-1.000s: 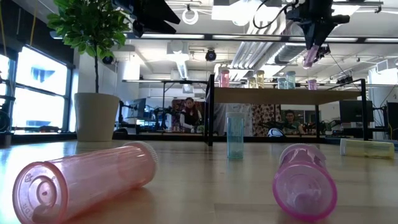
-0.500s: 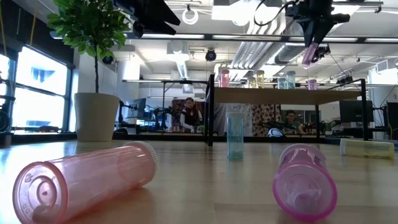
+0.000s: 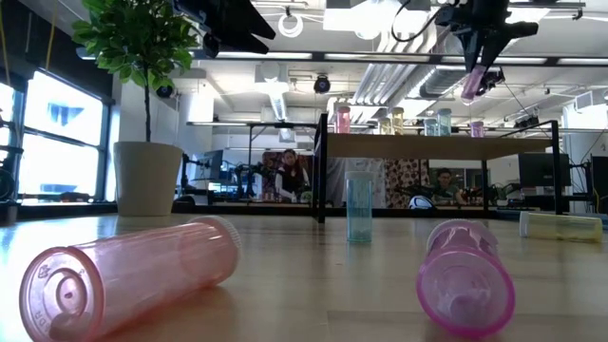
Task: Pick and place medicine bottles onto shelf by color
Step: Put the top purple pill bottle on the shelf aligned with the other purple pill bottle
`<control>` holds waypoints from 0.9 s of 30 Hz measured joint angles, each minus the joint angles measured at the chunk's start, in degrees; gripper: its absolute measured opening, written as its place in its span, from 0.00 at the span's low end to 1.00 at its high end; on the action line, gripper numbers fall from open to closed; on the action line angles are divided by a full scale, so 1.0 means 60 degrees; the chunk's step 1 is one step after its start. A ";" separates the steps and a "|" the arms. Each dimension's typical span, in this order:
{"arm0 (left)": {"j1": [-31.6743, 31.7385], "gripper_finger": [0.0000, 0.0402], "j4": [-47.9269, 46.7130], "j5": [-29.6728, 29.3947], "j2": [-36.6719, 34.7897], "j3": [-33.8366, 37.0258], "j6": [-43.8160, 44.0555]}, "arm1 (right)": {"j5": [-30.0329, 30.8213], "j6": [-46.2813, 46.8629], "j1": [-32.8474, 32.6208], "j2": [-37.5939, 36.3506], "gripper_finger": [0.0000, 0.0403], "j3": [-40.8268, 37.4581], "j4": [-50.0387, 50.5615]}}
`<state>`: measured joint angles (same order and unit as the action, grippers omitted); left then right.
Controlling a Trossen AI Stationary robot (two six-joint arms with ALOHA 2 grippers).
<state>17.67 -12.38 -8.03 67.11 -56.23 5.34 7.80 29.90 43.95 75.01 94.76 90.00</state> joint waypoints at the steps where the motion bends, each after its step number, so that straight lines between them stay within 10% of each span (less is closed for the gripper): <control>1: 0.0000 0.52 0.0000 0.0000 0.0000 0.0000 0.0000 | -0.0154 0.0060 -0.0098 -0.0030 0.28 0.0000 0.0004; 17: 0.0000 0.52 0.0000 -0.0001 0.0000 0.0000 -0.0004 | 0.0286 0.1732 -0.1701 -0.1767 0.28 -0.0025 -0.0008; 27: 0.0000 0.52 0.0000 -0.0004 0.0000 0.0000 -0.0004 | 0.0164 0.2512 -0.2118 -0.2613 0.28 -0.2349 0.0024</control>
<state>17.67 -12.38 -8.05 67.11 -56.23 5.32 8.78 44.97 31.24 59.33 80.67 90.14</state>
